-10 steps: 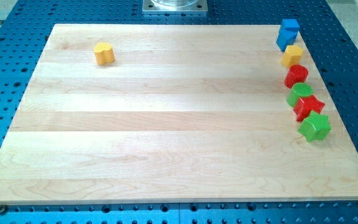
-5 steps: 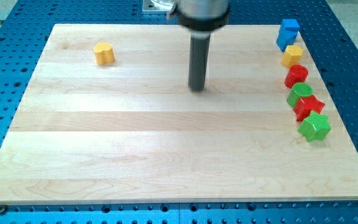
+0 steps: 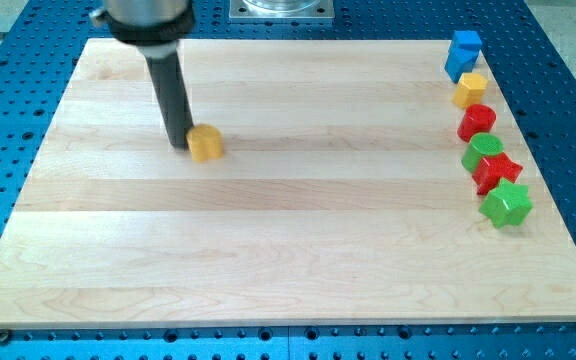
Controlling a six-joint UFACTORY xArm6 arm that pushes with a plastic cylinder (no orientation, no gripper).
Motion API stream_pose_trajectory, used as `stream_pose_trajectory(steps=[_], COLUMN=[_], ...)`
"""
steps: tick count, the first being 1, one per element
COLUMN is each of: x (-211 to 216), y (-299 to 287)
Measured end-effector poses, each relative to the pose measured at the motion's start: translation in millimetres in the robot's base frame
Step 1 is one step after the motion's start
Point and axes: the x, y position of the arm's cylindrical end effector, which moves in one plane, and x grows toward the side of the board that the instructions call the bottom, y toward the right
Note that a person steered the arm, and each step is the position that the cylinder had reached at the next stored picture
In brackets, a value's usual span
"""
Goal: Place the yellow heart at the bottom of the green star
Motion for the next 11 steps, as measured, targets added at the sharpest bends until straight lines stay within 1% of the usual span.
stream_pose_trajectory(steps=[1, 2, 3, 4, 5, 6, 7, 8, 9, 10, 11], x=[6, -13, -13, -2, 38, 45, 26, 42, 32, 35, 98], y=[-15, -24, -29, -12, 58, 19, 72, 169, 141, 187, 231])
